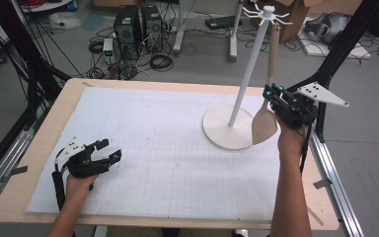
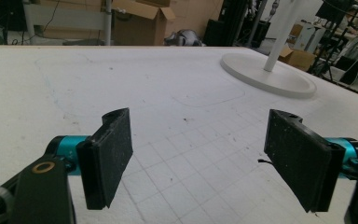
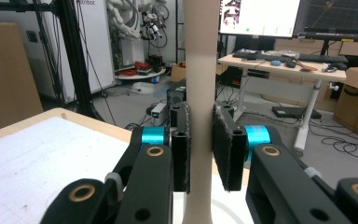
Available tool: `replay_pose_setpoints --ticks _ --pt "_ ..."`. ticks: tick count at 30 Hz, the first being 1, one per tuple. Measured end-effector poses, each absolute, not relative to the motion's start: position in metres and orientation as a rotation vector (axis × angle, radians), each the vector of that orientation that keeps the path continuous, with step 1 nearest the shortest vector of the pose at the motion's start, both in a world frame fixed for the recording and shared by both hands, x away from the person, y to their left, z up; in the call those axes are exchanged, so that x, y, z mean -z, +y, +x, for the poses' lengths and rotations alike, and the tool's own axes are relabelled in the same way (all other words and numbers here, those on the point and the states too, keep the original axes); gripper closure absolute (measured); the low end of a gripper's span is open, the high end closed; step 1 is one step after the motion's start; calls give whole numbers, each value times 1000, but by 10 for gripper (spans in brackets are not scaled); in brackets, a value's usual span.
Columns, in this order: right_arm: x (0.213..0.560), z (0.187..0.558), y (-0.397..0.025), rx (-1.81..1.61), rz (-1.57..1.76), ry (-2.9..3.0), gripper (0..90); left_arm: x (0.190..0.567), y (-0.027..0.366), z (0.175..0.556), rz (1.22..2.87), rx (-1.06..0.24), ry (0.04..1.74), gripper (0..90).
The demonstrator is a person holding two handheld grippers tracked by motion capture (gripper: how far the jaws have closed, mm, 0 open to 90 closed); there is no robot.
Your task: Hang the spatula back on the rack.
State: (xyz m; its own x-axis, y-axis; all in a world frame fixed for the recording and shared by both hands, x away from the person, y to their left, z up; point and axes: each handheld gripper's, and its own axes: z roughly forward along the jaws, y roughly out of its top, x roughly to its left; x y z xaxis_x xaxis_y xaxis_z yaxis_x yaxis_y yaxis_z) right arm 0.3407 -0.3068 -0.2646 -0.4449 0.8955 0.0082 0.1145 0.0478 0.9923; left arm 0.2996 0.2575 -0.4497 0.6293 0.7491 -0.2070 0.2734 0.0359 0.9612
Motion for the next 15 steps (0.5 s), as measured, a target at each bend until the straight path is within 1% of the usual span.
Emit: replay_pose_setpoints --ticks 5,6,8,10,15 --pt "271 336 -304 -1473 1033 1624 752 450 258 300 1538 -452 887 237" --pt "273 335 -302 -1452 1023 1632 718 450 258 300 1539 -452 885 236" --pt "279 332 -298 -1416 1024 1651 616 450 258 300 1526 -446 884 235" --pt "287 328 -294 -1391 1017 1672 563 449 258 300 1520 -443 885 232" --pt "317 320 -284 -1342 1028 1763 328 449 257 299 1516 -445 884 233"
